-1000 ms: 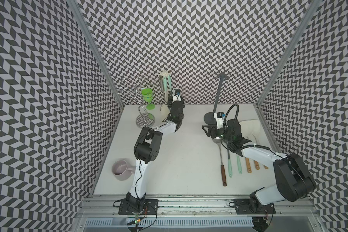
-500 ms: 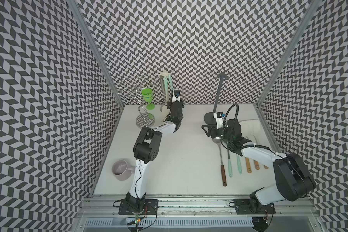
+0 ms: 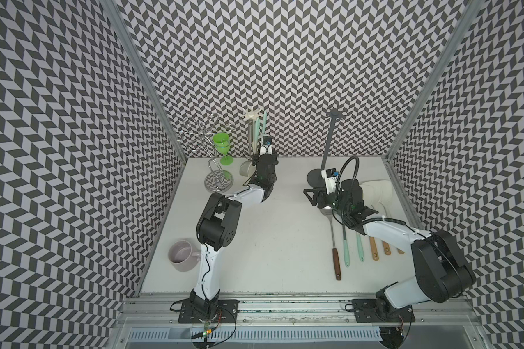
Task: Take the spatula off the kitchen utensil rack
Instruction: Take off the spatula from the rack.
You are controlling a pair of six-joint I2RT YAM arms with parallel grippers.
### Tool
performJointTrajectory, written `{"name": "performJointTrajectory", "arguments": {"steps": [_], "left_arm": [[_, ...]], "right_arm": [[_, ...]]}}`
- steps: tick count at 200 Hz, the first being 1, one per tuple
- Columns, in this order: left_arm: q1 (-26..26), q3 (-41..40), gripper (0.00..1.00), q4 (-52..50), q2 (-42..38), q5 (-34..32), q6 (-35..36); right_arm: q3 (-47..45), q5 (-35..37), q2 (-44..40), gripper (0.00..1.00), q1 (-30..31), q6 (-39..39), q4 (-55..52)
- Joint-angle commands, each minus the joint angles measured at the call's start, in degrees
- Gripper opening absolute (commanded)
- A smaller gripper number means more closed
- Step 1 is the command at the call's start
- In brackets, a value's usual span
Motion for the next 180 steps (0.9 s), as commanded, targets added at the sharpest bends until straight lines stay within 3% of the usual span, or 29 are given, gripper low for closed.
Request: {"name": "performJointTrajectory", "arguments": {"steps": [1,70,180], "left_arm": [[-0.6,-0.9,0.0,2.5,-5.3,1.5,-2.2],[-0.6,-4.7,0.0,2.2,-9.2,12.3,-7.0],[-0.8,-17.0,0.0,-2.1,-22.1,45.0,-8.0]], "right_arm": [[1.5,-0.4,-1.6,0.63,0.2,0.5,1.8],[2.5,1.8,-3.6,0.63,0.1,1.2,-1.4],[3.9,6.1,-14.3,0.65,0.0,-0.9,-8.1]]}}
